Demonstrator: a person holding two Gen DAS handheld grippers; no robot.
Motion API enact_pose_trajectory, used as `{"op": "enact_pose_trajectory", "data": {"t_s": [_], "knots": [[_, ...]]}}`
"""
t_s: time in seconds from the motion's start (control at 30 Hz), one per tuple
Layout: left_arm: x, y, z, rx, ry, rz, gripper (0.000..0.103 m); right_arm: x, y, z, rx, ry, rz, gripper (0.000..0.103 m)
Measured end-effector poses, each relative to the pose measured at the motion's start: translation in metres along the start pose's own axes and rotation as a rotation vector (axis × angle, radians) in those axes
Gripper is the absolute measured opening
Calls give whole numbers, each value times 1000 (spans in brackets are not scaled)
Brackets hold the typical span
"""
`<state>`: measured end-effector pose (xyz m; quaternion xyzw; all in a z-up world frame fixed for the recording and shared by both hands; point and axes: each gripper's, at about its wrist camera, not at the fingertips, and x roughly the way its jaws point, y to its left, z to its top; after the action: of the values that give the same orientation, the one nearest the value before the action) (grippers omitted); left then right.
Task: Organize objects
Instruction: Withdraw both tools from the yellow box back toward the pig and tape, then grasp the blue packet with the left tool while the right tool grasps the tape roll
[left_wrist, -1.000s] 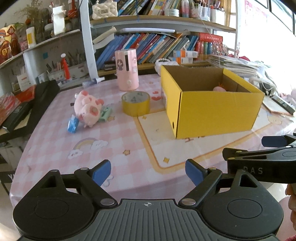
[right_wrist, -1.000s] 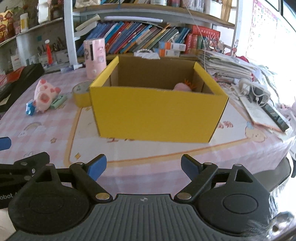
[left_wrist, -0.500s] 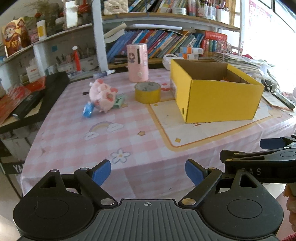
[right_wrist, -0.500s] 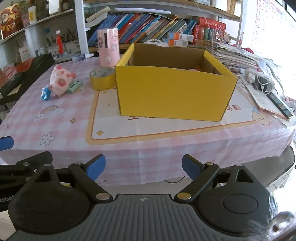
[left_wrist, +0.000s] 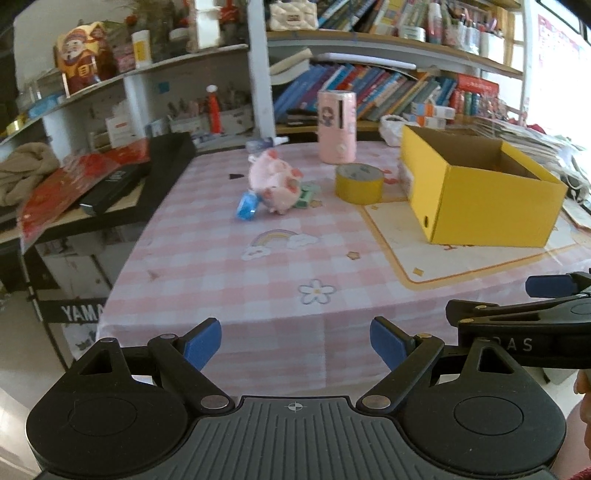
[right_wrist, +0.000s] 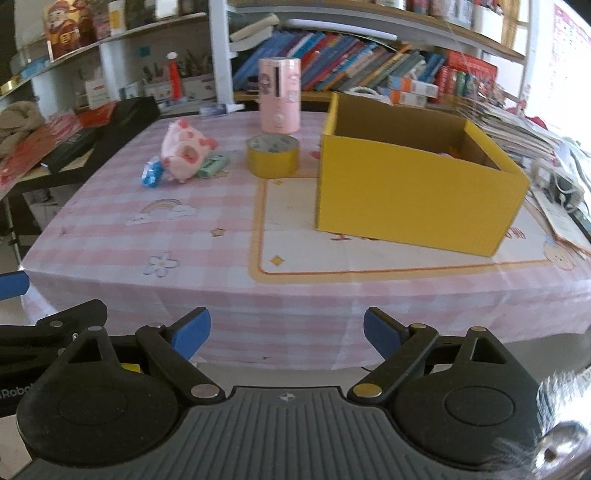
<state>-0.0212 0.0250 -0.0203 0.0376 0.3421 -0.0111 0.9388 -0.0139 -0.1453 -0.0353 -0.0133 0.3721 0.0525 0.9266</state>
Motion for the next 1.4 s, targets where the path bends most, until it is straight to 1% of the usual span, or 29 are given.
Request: {"op": "enact_pose_trajectory", "data": {"t_s": [0.37, 0.63, 0.83, 1.0, 1.4], "knots": [[-7, 23, 0, -38, -27, 31, 90, -1, 26, 9, -37, -32, 39, 90], [1, 27, 2, -43, -22, 28, 90, 3, 30, 13, -42, -34, 43, 90], [14, 30, 9, -39, -18, 40, 90, 18, 32, 22, -34, -33, 54, 90], [31, 35, 21, -33, -11, 60, 90, 39, 36, 40, -38, -31, 70, 90], [84, 44, 64, -80, -5, 88, 90, 94, 36, 99, -77, -49, 87, 89]]}}
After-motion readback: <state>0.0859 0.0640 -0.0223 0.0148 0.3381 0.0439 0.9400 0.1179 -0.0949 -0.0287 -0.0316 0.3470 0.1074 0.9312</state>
